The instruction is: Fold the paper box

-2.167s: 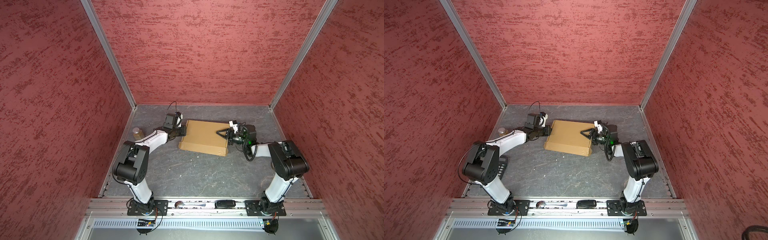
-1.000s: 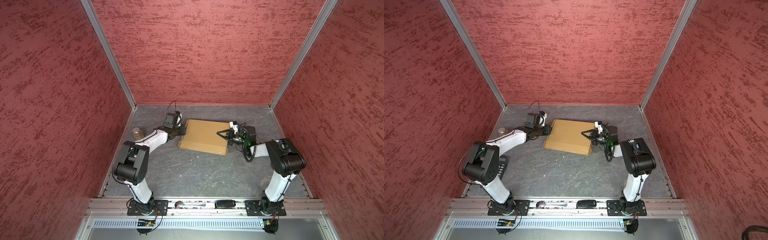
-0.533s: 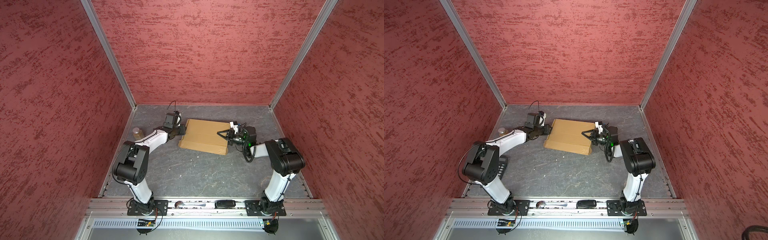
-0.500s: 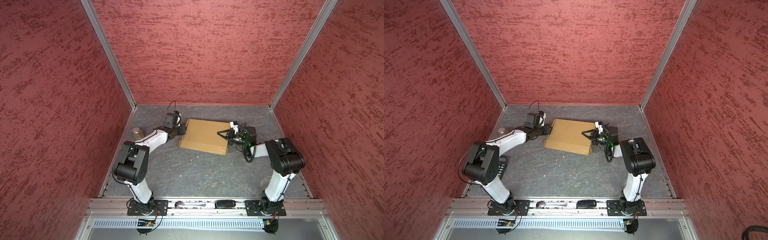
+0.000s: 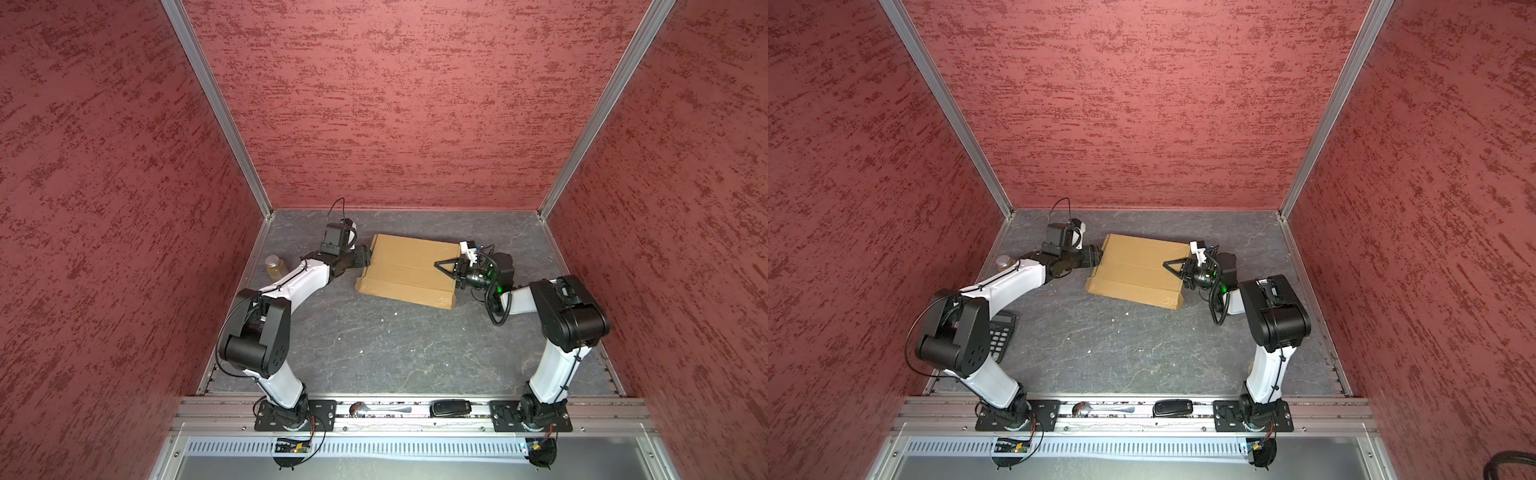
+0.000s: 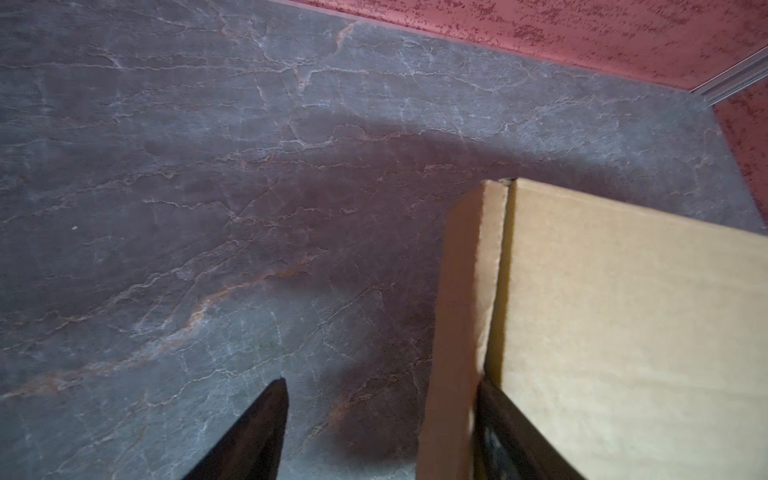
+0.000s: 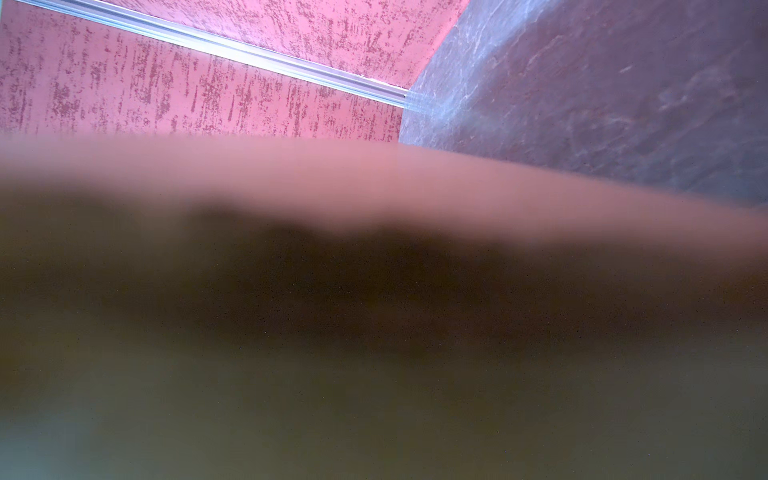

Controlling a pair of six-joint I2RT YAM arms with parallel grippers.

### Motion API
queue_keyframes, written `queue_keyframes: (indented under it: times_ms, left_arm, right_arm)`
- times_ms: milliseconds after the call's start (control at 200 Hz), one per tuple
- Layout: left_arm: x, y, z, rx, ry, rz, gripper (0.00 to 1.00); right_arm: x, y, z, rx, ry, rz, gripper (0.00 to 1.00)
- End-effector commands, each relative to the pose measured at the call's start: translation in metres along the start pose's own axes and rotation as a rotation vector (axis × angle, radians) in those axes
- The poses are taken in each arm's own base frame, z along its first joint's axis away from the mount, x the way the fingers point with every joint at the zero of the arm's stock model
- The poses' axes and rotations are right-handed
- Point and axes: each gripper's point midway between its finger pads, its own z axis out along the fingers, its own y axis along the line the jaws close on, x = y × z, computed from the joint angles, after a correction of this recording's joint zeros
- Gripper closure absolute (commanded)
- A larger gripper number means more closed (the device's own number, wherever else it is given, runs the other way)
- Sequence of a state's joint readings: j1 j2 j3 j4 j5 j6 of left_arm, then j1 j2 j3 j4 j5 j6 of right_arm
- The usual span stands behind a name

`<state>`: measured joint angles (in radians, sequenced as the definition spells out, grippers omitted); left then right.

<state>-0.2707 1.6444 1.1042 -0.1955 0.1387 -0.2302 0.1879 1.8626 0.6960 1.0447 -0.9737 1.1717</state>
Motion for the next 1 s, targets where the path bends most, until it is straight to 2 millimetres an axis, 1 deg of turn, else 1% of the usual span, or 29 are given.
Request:
queue_keyframes:
  times_ms: [0,165,381,481,551,646,721,817,992]
  left_arm:
    - [-0.023,-0.026,-0.024,0.105,-0.064,0.013,0.17]
    - [-0.030,-0.021,-0.040,0.114,-0.098,-0.013,0.00]
    - [-0.039,-0.016,-0.064,0.173,-0.145,-0.075,0.00]
    - [-0.038,-0.013,-0.071,0.251,-0.130,-0.121,0.00]
    - [-0.035,-0.009,-0.075,0.325,-0.122,-0.162,0.00]
    - [-0.035,-0.011,-0.084,0.448,-0.128,-0.197,0.00]
    - [-0.033,-0.012,-0.087,0.512,-0.114,-0.214,0.00]
    - [-0.028,-0.017,-0.088,0.585,-0.099,-0.228,0.00]
    - [-0.016,-0.028,-0.086,0.688,-0.065,-0.237,0.00]
  right_arm:
    - [0.007,0.001,0.004,-0.023,0.022,-0.001,0.54]
    - [0.007,0.003,0.004,-0.027,0.022,-0.006,0.55]
    - [0.006,0.005,0.003,-0.035,0.026,-0.013,0.56]
    - [0.005,0.013,0.001,-0.047,0.034,-0.029,0.56]
    - [0.005,0.021,-0.001,-0.059,0.049,-0.053,0.56]
    - [0.003,0.030,-0.004,-0.047,0.069,-0.090,0.57]
    - [0.000,0.035,-0.006,-0.005,0.085,-0.126,0.56]
    - [-0.004,0.048,-0.008,0.043,0.103,-0.183,0.57]
    - [-0.013,0.072,-0.011,0.057,0.115,-0.229,0.57]
